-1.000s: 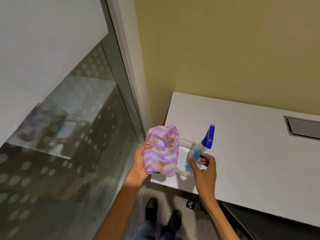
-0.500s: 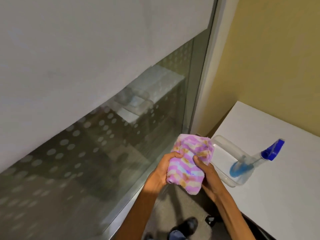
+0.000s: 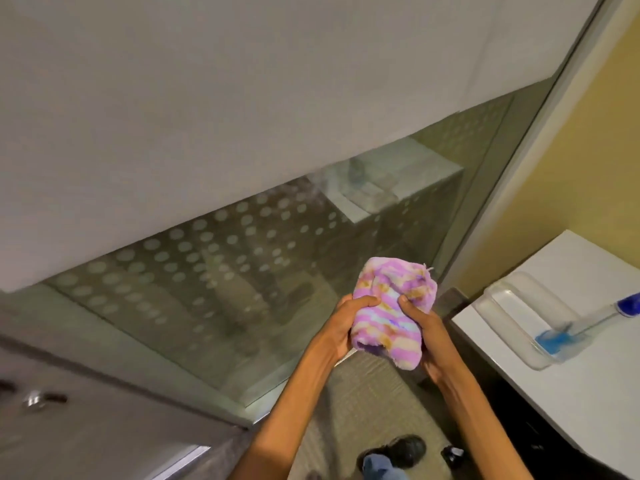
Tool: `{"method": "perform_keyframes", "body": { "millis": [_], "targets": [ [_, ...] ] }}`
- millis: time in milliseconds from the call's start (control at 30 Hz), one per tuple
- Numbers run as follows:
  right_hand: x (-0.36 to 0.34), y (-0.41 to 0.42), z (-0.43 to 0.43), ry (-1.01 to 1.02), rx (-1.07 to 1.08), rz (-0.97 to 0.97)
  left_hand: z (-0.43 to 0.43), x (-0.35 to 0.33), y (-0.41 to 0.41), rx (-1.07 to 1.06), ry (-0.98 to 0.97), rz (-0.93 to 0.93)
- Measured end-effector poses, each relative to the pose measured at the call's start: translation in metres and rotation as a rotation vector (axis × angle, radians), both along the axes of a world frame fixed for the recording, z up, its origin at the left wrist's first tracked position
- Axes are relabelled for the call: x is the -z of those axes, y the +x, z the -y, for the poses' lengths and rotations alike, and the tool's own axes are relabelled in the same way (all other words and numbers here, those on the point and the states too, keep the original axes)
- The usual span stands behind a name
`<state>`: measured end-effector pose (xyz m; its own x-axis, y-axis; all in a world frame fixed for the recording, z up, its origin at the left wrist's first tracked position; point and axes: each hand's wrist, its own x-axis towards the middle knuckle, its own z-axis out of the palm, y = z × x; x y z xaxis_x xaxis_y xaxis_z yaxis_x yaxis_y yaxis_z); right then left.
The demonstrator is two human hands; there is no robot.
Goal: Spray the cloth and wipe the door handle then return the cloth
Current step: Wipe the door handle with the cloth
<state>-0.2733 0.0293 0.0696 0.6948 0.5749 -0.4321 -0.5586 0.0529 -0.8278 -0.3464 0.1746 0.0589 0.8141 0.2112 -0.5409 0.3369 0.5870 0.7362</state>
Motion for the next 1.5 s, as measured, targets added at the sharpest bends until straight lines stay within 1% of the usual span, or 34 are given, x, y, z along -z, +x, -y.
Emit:
{"method": "perform_keyframes", "body": {
  "millis": [67, 167, 400, 533, 667, 833, 933, 1100, 1200, 1267, 1333, 1500],
  "targets": [
    [-0.006, -0.023, -0.014, 0.009, -0.024, 0.045, -0.008, -0.006, -0.026, -0.074, 0.059, 0.022],
    [-0.010, -0.055, -0.030, 0.006, -0.102, 0.069, -0.019, -0.008, -0.072, -0.153, 0.074, 0.049],
    [-0.026, -0.130, -0.055, 0.106, -0.361, 0.024, -0.033, -0.026, -0.167, -0.380, 0.098, 0.073],
    [-0.036, -0.177, -0.065, 0.149, -0.462, 0.019, -0.031, -0.038, -0.221, -0.531, 0.135, 0.074],
    [-0.052, -0.236, -0.060, 0.206, -0.506, -0.037, -0.021, -0.049, -0.283, -0.608, 0.159, 0.085],
    [-0.069, -0.303, -0.052, 0.364, -0.557, -0.169, -0.010, -0.058, -0.356, -0.662, 0.141, 0.125],
    [-0.084, -0.338, -0.058, 0.385, -0.569, -0.178, -0.016, -0.065, -0.390, -0.714, 0.131, 0.155],
    [-0.099, -0.380, -0.076, 0.381, -0.577, -0.106, -0.033, -0.083, -0.429, -0.678, 0.106, 0.279],
    [-0.104, -0.406, -0.093, 0.430, -0.503, -0.151, -0.050, -0.094, -0.449, -0.597, 0.126, 0.363],
    [-0.107, -0.429, -0.108, 0.476, -0.424, -0.180, -0.065, -0.102, -0.463, -0.535, 0.199, 0.372],
    [-0.108, -0.453, -0.124, 0.522, -0.340, -0.215, -0.081, -0.110, -0.477, -0.508, 0.309, 0.333],
    [-0.115, -0.498, -0.163, 0.574, -0.297, -0.213, -0.120, -0.127, -0.514, -0.504, 0.588, 0.262]
  ]
}}
